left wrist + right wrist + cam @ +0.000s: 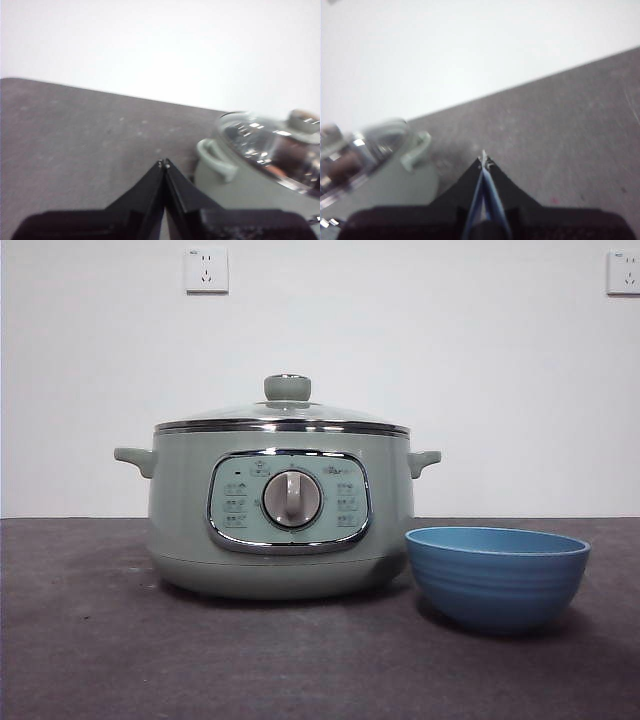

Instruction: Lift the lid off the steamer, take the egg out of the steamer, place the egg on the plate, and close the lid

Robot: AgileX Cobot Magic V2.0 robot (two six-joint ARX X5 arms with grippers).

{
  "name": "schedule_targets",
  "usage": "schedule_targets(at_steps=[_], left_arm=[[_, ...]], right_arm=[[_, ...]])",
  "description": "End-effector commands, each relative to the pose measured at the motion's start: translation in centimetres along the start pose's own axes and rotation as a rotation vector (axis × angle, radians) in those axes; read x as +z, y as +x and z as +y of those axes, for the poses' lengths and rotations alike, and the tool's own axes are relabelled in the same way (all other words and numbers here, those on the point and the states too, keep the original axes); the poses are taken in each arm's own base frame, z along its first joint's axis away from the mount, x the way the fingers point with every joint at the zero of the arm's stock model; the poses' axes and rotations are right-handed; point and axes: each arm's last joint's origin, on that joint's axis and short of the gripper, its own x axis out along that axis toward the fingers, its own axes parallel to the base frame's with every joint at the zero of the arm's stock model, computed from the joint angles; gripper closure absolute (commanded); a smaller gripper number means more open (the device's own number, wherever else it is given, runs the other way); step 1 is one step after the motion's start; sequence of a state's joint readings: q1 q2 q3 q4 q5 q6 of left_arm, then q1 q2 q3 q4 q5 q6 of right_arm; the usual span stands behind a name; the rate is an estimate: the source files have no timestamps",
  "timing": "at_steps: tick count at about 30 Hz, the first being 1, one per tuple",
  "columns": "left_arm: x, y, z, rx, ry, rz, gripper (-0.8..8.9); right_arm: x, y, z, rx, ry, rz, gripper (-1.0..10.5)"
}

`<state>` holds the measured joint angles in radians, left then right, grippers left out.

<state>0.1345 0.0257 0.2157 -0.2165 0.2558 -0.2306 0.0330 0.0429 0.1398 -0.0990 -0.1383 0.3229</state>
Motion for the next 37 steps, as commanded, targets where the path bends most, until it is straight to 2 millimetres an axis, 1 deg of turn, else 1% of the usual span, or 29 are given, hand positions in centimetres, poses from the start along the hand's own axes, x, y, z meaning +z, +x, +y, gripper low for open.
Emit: schedule_targets(at_steps=[1,5,10,14,18,21,25,30,32,33,34,35,37], left_arm=[[1.5,-0.4,-0.6,-0.039,-0.014,0.014,8.2],[3.8,-0.7,-1.4,-0.112,-0.024,0.077,8.2],[6.4,-0.6,-2.4,-0.23,-0.039,0.161,8.2],[8.1,-0.1,-3.1,-0.374,-0.054,0.243,8.2],[9.5,0.4,-3.5,-0.462,-0.054,0.323,8.2],[10.3,0.6,-3.7,-0.506,-0.044,0.37,8.2],[11.2,0.8,-4.0,-0.533,-0.026,0.429,8.2],[11.9,0.8,-4.2,-0.534,-0.01,0.448,8.2],[12.0,0.9,-4.2,-0.543,-0.01,0.452,8.12],[12.0,0.9,-4.3,-0.546,-0.012,0.456,8.01],[12.0,1.0,-4.3,-0.547,-0.017,0.459,7.63],[12.0,1.0,-4.3,-0.548,-0.02,0.463,6.86],[12.0,1.1,-4.3,-0.553,-0.021,0.467,4.33]], right_arm=[[1.8,-0.1,0.7,0.049,0.016,-0.012,9.6],[4.6,0.2,2.0,0.131,-0.004,0.05,9.6],[8.6,1.2,3.6,0.244,-0.08,0.198,9.6],[11.6,2.7,4.8,0.362,-0.109,0.351,9.6],[13.6,4.5,5.6,0.46,-0.134,0.492,9.6],[14.1,5.5,6.2,0.515,-0.15,0.582,9.6],[13.9,6.4,6.6,0.568,-0.186,0.68,9.6],[13.5,6.7,7.1,0.604,-0.202,0.71,9.5],[13.5,6.7,7.2,0.609,-0.205,0.705,9.2],[13.5,6.7,7.2,0.609,-0.205,0.705,8.6],[13.5,6.7,7.2,0.608,-0.204,0.705,7.8],[13.5,6.7,7.2,0.606,-0.199,0.707,6.9],[13.5,6.7,7.2,0.601,-0.187,0.711,4.7]])
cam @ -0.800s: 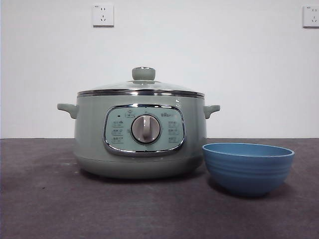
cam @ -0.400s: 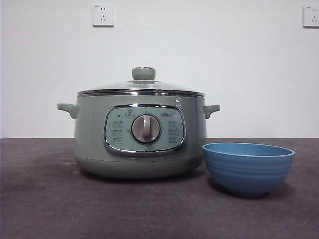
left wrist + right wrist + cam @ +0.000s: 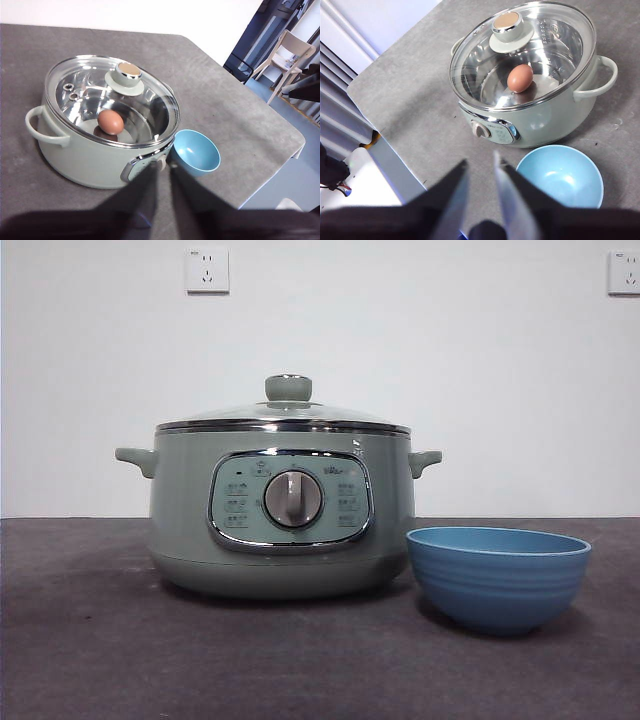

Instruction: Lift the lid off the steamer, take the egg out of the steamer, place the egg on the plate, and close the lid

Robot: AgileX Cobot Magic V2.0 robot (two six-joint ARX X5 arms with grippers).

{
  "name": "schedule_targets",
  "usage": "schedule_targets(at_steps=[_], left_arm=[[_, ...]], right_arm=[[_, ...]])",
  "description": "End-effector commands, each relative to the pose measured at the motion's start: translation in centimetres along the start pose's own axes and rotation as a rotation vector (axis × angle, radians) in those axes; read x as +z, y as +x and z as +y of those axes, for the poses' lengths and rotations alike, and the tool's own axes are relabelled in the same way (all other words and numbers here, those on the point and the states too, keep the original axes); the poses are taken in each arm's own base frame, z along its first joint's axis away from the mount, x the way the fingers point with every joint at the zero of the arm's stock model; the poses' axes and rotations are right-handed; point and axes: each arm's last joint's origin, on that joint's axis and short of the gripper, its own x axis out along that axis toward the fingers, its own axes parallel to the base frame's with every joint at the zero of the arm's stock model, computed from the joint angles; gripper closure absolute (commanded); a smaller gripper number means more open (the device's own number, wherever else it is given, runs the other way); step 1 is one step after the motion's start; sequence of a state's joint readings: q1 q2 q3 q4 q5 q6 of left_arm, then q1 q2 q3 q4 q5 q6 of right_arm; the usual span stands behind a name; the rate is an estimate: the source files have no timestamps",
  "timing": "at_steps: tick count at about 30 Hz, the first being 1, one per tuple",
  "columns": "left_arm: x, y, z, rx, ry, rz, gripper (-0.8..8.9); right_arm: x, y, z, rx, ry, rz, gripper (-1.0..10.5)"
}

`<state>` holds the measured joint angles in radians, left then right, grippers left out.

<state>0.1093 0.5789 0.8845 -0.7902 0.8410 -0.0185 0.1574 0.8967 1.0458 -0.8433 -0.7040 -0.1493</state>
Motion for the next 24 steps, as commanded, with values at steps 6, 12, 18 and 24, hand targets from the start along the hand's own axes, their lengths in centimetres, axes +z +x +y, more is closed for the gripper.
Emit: schedule_targets(at_steps=[6,12,18,24], left_arm=[[1.0,0.4,-0.2,-0.042,0.027,-0.014,3.05],[3.9,1.3,-0.6,-0.075,0.076,-0.027,3.06],[7.2,3.9,-0.7,-0.068,0.136,-0.026,3.06],[9.0,8.9,-0.8,-0.066,0.21,0.005,3.06]], right_arm=[[0.1,0.0,0.0,-0.002,0.003,-0.004,3.8],[0.1,0.0,0.0,-0.002,0.016,-0.004,3.8],[0.1,0.0,0.0,-0.002,0.016,-0.004,3.8],[0.1,0.0,0.0,-0.003,0.016,-0.005,3.8]])
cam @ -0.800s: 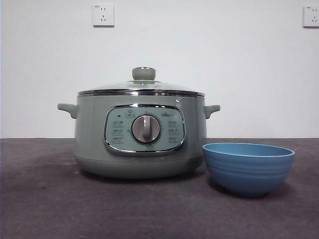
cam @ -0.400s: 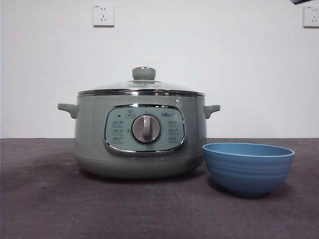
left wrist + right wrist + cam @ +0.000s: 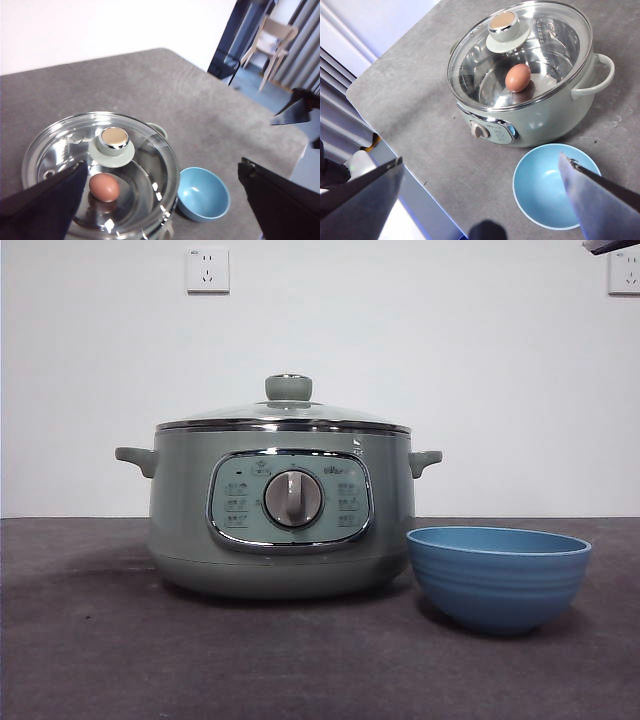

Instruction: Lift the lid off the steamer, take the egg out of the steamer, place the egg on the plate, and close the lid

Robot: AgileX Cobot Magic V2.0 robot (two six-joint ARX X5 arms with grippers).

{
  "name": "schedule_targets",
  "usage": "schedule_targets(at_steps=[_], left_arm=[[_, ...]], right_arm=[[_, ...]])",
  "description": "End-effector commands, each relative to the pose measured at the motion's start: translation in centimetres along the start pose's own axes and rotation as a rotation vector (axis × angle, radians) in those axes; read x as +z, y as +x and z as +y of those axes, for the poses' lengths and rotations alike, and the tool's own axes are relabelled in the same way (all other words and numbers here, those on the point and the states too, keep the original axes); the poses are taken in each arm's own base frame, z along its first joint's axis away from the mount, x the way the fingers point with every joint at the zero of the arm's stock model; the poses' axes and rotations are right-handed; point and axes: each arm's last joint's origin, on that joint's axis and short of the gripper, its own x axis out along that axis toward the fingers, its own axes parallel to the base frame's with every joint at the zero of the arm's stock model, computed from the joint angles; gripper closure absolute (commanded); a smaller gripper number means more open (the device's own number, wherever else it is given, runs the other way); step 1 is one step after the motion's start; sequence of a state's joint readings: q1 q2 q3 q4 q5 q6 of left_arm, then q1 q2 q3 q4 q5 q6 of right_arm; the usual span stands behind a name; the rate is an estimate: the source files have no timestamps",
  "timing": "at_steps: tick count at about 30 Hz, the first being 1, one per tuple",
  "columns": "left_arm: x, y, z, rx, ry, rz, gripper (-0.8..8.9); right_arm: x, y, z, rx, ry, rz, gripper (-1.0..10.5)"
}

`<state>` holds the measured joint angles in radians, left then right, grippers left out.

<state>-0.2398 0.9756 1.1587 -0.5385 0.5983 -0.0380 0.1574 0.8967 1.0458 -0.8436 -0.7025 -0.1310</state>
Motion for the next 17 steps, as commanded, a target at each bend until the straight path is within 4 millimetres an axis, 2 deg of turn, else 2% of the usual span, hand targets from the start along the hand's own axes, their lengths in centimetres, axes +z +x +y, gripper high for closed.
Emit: schedule_targets(at_steps=[1,8,12,17], left_arm=[[0.5,2.5,0.1,0.02,0.053,0.01,3.06],[0.6,9.6,1.4,0.125,0.139,-0.024,3.06],[-0.6,13.1,2.6,0.134,0.138,0.013,3.06],[-2.2,16.5,3.8,0.167,0.13,0.051,3.06]], right_arm=[[0.1,0.0,0.0,-0.001,-0.003,-0.005,3.8],[0.1,0.0,0.0,-0.002,-0.003,-0.005,3.8],[0.1,0.0,0.0,-0.002,-0.003,-0.005,3.8],[0.1,0.0,0.0,-0.002,-0.003,-0.005,3.8]])
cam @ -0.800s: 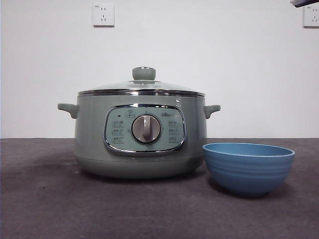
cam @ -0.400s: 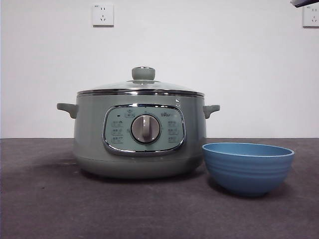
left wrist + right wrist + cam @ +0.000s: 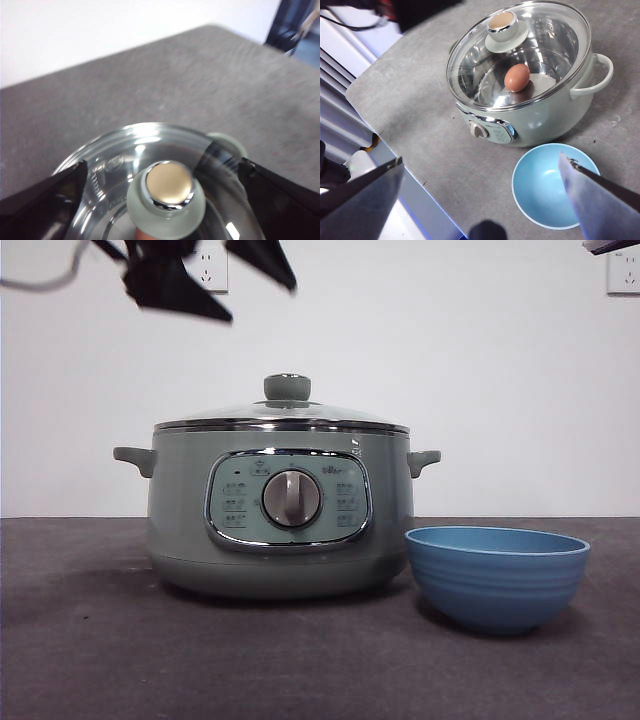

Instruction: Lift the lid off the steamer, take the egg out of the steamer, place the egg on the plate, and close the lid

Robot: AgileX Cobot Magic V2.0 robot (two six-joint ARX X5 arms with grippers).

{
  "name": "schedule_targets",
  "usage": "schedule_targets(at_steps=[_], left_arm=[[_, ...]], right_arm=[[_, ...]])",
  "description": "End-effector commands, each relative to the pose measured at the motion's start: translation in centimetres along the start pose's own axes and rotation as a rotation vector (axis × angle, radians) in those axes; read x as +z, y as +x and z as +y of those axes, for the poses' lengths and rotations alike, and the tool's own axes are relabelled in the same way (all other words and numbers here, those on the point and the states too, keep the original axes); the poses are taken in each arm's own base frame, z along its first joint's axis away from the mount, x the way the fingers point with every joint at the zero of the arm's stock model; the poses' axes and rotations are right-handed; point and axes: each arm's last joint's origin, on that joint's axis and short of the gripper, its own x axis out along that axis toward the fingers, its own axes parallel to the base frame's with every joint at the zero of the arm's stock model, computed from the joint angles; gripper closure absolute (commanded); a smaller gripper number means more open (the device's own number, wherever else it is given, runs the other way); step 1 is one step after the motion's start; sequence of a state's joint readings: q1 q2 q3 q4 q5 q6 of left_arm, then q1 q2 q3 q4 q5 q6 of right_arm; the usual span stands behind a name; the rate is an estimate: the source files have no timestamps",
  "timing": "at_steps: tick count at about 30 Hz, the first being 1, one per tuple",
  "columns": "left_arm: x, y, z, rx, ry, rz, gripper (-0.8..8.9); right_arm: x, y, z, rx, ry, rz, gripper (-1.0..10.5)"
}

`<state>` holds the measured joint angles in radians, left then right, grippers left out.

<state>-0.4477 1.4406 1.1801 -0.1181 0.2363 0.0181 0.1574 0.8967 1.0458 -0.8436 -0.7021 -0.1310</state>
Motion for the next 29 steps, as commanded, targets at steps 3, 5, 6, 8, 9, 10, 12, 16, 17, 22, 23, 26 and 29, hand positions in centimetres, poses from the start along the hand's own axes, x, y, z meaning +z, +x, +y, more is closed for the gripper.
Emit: schedule_targets(at_steps=[3,5,6,8,9,10,12,16,17,22,23,26,29], left_arm=[[-1.2,2.7,0.0,-0.007,0.015,0.02,3.07],[-2.0,3.9,-0.1,-0.003,0.014,0.05,3.07],[-2.3,4.3,-0.2,-0.007,0.013,0.062,3.07],[-2.9,5.1,-0.4,-0.014,0.012,0.087,3.07],[-3.2,5.4,-0.5,-0.014,0.012,0.099,3.07],[-3.4,5.6,-0.5,0.0,0.012,0.107,3.07],[-3.5,5.7,-0.5,0.004,0.011,0.117,3.2],[-3.6,5.8,-0.7,0.005,0.013,0.12,5.39],[-3.6,5.8,-0.7,0.002,0.013,0.121,5.79],[-3.6,5.8,-0.9,-0.01,0.013,0.121,6.94],[-3.6,5.8,-0.9,-0.01,0.012,0.122,6.94],[-3.6,5.8,-0.9,-0.011,0.01,0.121,8.08],[-3.5,5.8,-0.9,-0.012,0.01,0.117,8.22]], right_arm=[[0.1,0.0,0.0,-0.001,-0.003,-0.005,3.8],[0.1,0.0,0.0,-0.001,-0.003,-0.005,3.8],[0.1,0.0,0.0,-0.001,-0.003,-0.005,3.8],[0.1,0.0,0.0,-0.002,-0.003,-0.005,3.8],[0.1,0.0,0.0,-0.001,-0.003,-0.005,3.8],[0.1,0.0,0.0,-0.001,-0.003,-0.005,3.8],[0.1,0.0,0.0,-0.001,-0.003,-0.005,3.8],[0.1,0.0,0.0,-0.001,-0.003,-0.005,3.8],[0.1,0.0,0.0,-0.001,-0.004,-0.005,3.8],[0.1,0.0,0.0,-0.001,-0.004,-0.005,3.8],[0.1,0.0,0.0,-0.001,-0.004,-0.005,3.8],[0.1,0.0,0.0,-0.001,-0.004,-0.005,3.8],[0.1,0.0,0.0,-0.001,-0.004,-0.005,3.8]])
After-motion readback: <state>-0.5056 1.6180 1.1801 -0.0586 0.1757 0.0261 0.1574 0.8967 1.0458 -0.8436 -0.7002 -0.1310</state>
